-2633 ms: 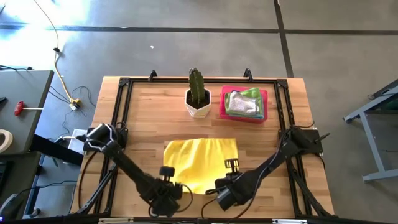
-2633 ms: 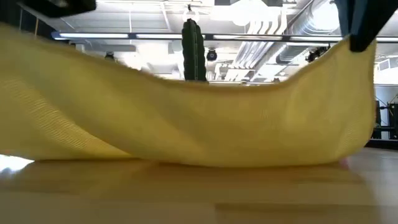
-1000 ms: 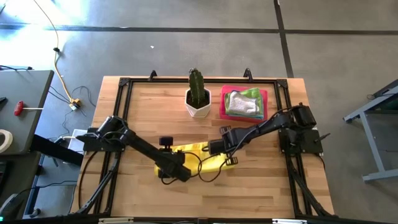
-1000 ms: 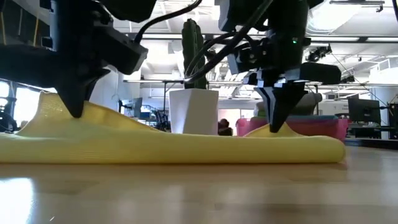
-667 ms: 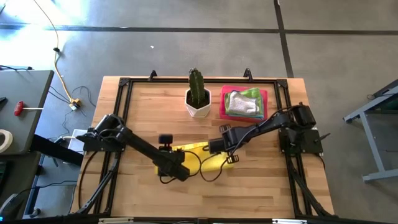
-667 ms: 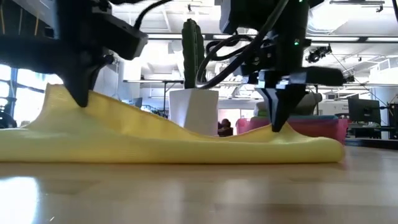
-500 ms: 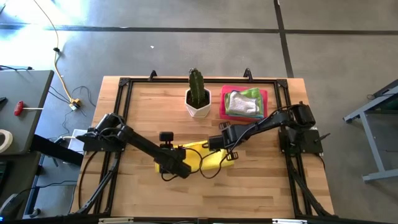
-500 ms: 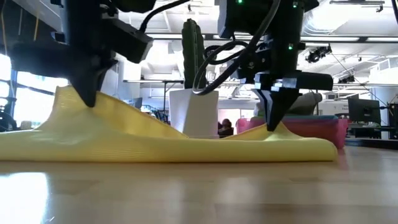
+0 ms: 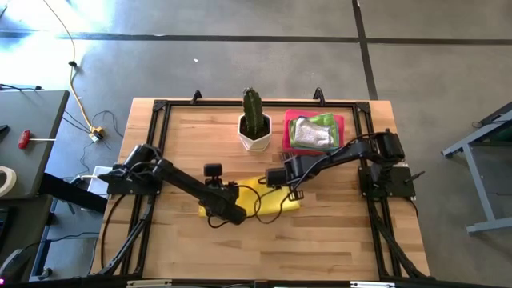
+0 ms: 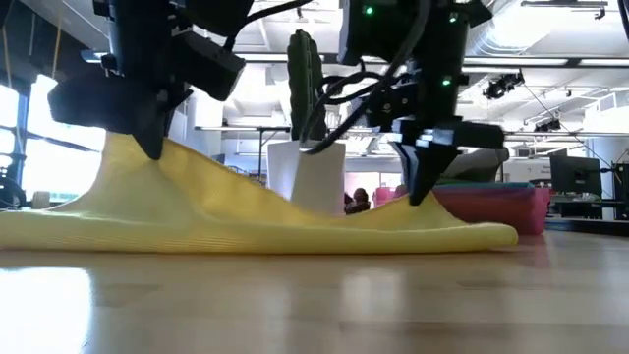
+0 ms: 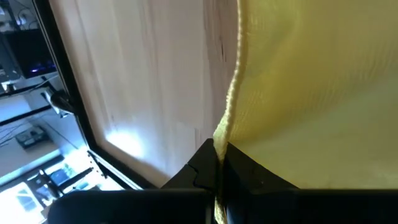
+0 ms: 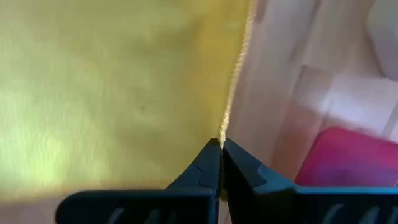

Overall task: Fold microfiber towels
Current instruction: Fold the yellow towel

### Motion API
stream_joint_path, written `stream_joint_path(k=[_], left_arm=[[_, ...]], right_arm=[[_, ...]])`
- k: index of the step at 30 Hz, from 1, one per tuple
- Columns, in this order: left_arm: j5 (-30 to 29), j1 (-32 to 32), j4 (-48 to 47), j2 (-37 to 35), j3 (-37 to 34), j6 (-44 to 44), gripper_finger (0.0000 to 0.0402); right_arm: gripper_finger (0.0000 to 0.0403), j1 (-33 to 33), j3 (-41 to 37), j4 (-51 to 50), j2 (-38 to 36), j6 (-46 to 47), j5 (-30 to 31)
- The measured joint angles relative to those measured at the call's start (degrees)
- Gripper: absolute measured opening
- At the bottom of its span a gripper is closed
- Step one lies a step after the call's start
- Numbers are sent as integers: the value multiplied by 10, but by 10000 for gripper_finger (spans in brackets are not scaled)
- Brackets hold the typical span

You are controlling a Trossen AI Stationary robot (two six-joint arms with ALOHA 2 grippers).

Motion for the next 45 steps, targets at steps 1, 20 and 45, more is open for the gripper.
stream_joint_path(k=[1,20,45], left_arm=[[-1,3,5,0,0,0,3],[96,32,-7,0,0,12,104],[83,-24,233,-81,-125,149,62]], right_arm=[[0,-4,0,8,0,0,0],[147,-4,0,-66,-22,57,-2],[149,75,-288,270,-283,471,-32]])
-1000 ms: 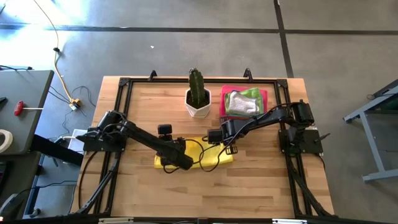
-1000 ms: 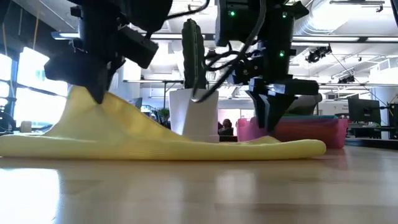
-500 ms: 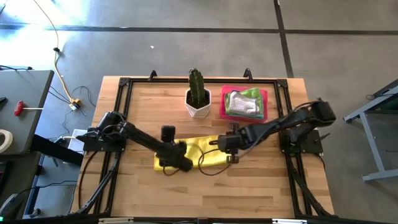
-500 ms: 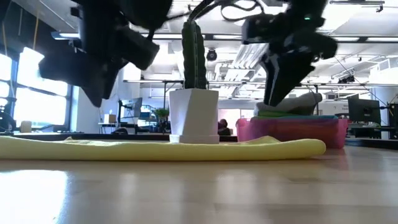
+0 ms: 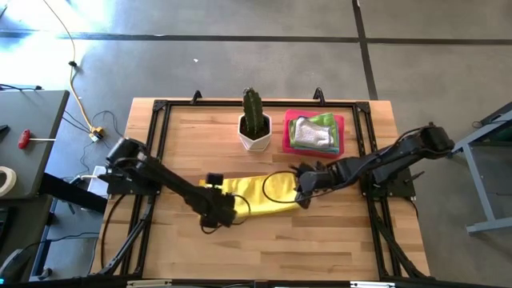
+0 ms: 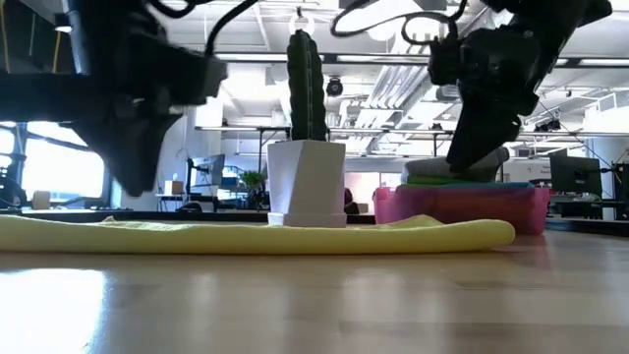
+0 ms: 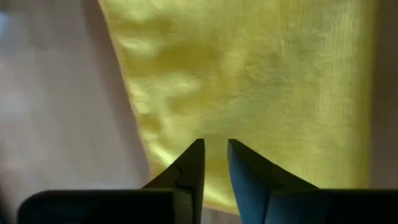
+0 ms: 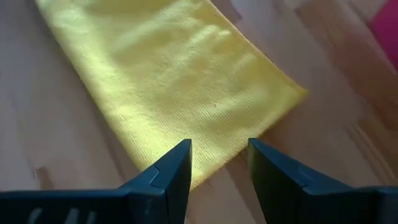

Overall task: Fold microfiber towels
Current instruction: Fold the yellow towel

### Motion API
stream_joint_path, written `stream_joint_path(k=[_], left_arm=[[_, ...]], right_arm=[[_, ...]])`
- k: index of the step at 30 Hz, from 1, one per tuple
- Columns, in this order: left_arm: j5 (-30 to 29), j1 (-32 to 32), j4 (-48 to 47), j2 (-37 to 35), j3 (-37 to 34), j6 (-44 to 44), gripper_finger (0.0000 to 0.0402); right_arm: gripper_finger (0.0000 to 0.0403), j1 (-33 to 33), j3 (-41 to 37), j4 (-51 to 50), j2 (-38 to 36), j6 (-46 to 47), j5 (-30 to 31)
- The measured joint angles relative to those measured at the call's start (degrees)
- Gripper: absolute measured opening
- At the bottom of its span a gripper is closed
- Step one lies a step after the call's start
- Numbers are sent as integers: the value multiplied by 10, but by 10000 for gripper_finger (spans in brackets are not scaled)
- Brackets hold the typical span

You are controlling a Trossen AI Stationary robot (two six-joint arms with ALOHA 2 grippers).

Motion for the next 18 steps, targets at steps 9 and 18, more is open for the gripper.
stream_joint_path(k=[9,18], left_arm=[[67,-1,226,-109,-192,-55,34],[71,-13,356,-130,-299,-109,32]], right_arm=[[149,-56,-36,32,20,133,-57],[192,-71,-57,98,50,224,-75]])
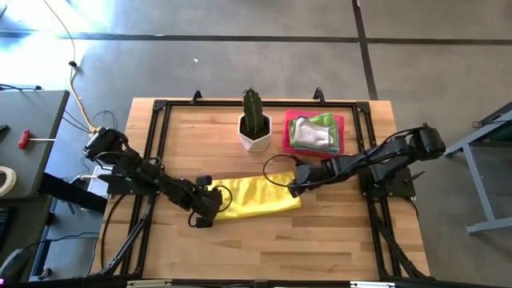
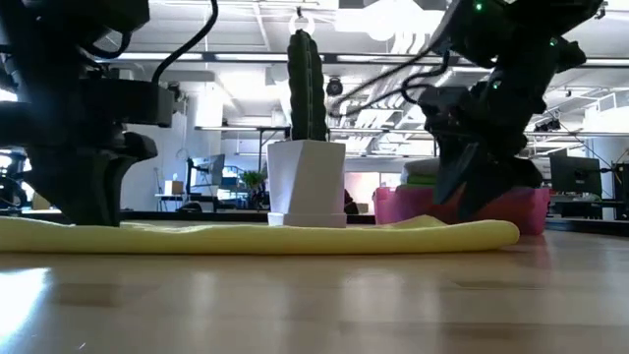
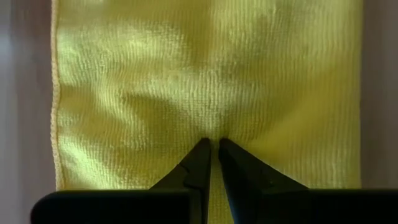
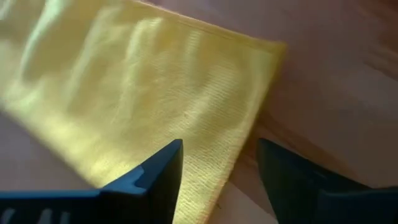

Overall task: Fold microfiber towels
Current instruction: Fold the yellow towel

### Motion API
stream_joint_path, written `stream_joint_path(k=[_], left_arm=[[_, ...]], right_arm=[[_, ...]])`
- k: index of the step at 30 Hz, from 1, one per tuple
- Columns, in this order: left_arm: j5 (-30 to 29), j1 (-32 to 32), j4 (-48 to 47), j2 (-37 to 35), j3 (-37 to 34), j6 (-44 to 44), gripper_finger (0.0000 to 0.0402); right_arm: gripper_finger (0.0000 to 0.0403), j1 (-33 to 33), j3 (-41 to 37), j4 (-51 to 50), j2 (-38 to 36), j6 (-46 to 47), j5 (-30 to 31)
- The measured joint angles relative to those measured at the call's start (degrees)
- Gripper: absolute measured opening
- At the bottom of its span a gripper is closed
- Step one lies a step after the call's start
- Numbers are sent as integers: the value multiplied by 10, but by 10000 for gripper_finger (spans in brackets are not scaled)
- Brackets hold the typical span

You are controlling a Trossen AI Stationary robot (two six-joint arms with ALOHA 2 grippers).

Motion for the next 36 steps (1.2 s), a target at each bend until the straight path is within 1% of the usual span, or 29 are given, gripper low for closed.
stream_joint_path(k=[4,6,10,13,19,26,31,34,36], left_arm=[[4,-15,34,0,-1,-1,32],[26,-19,55,1,-1,-1,32],[62,-21,77,0,-2,-1,32],[65,-21,86,0,-2,0,32],[52,-21,92,1,-3,11,32],[50,-21,114,1,-3,11,32],[50,-21,120,1,-3,11,32],[49,-21,120,1,-3,11,32],[49,-21,120,1,-3,15,32]], right_arm=[[217,0,0,-16,24,69,3],[223,0,-1,-6,38,85,2],[222,2,2,-4,57,97,0],[217,2,2,4,67,97,-11],[193,12,-1,43,70,75,-12],[164,29,-1,68,73,62,5],[145,30,-1,76,74,61,3],[126,31,-1,79,74,51,-3],[106,31,-1,78,74,46,0]])
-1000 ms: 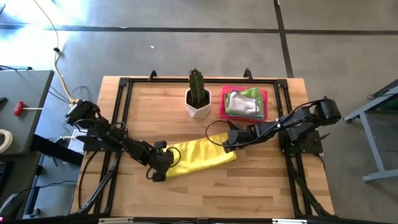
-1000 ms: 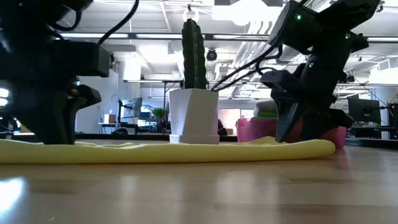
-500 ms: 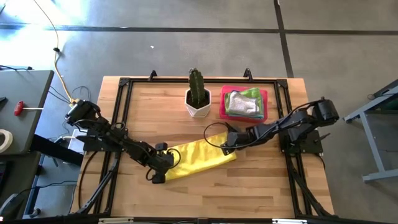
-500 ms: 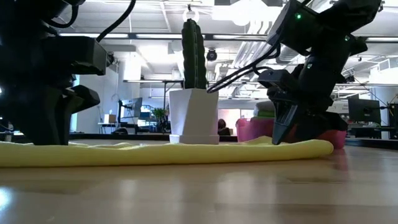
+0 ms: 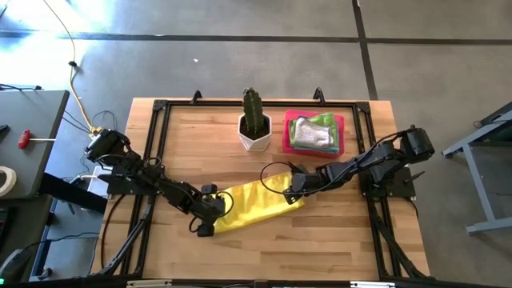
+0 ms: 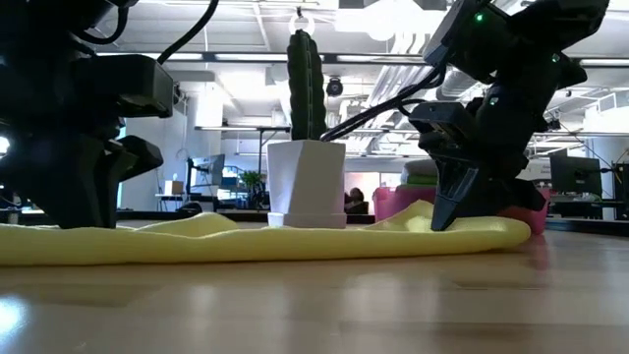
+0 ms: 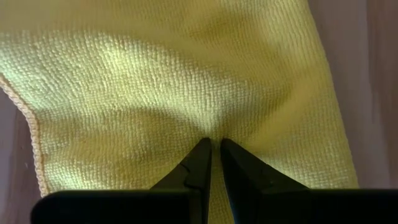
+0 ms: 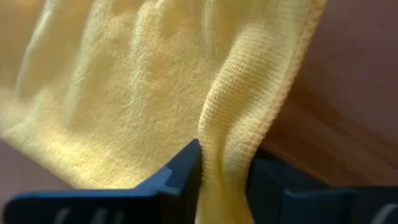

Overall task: Fold microfiber towels
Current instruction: Fold the yellow towel

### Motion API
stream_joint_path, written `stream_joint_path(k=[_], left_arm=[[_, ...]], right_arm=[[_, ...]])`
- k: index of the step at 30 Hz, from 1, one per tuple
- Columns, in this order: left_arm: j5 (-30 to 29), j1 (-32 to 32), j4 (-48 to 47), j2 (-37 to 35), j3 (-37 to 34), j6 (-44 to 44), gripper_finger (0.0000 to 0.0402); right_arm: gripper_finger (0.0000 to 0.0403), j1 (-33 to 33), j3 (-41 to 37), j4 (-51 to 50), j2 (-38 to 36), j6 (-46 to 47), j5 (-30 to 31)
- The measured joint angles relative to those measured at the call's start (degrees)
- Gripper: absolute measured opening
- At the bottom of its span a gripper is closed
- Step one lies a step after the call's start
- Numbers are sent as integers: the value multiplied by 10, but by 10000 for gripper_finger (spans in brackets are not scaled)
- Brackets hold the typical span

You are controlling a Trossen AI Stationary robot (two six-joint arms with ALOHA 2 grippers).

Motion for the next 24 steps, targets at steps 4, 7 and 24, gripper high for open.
stream_joint_path(k=[4,7,24], left_arm=[[-3,0,-3,-5,0,1,32],[-5,0,-9,-12,-1,1,32],[-1,0,-36,-129,-1,-4,32]], right_arm=[[48,-1,0,-4,0,-10,19],[10,-1,0,-9,0,-24,23],[1,-1,116,-382,-19,-39,-27]])
